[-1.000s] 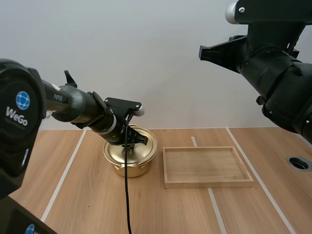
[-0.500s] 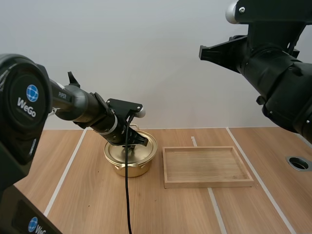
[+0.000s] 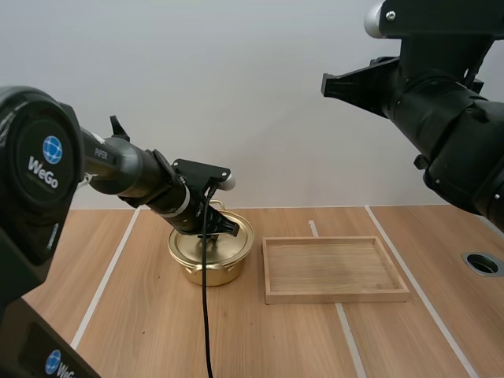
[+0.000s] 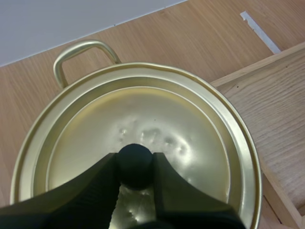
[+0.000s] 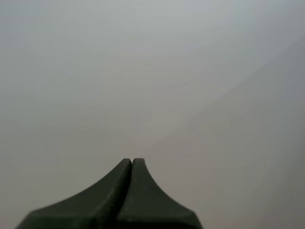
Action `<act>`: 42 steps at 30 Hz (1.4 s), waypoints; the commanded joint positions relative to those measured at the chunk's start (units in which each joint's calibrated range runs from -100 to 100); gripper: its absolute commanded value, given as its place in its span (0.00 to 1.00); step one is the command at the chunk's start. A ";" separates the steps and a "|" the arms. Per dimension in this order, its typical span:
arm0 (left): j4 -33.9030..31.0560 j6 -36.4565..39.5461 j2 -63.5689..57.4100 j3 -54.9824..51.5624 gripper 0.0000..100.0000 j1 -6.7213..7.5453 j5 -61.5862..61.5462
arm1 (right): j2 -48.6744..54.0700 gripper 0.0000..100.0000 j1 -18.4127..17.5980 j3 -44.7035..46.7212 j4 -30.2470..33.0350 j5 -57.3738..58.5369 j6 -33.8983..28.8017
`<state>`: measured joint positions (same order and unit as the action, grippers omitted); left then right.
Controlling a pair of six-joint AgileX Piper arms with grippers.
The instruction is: Open the pot, put the pineapple inside, and close it
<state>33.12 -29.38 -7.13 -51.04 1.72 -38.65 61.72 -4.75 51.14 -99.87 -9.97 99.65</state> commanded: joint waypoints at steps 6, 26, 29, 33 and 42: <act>-2.05 0.51 2.92 -1.13 0.00 -0.03 -1.08 | 0.50 0.00 0.26 0.03 -0.13 -0.33 0.35; -2.53 1.99 2.52 -0.73 1.00 -0.03 -0.52 | 0.50 0.00 0.26 -0.01 -0.13 -0.50 0.35; -2.29 1.99 2.44 -0.73 1.00 -0.03 -1.48 | 0.50 0.00 0.26 -0.01 -0.13 -0.50 0.35; -0.69 1.99 1.14 0.60 1.00 -0.03 -6.35 | 0.50 0.00 0.26 -0.01 -0.13 -0.50 0.35; -0.24 3.16 -5.75 7.22 1.00 -0.03 -10.91 | 0.50 0.00 0.26 -0.01 -0.13 -0.33 0.35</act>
<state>33.01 -26.96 -11.11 -45.29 1.65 -48.15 61.72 -4.75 51.14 -99.87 -9.97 99.65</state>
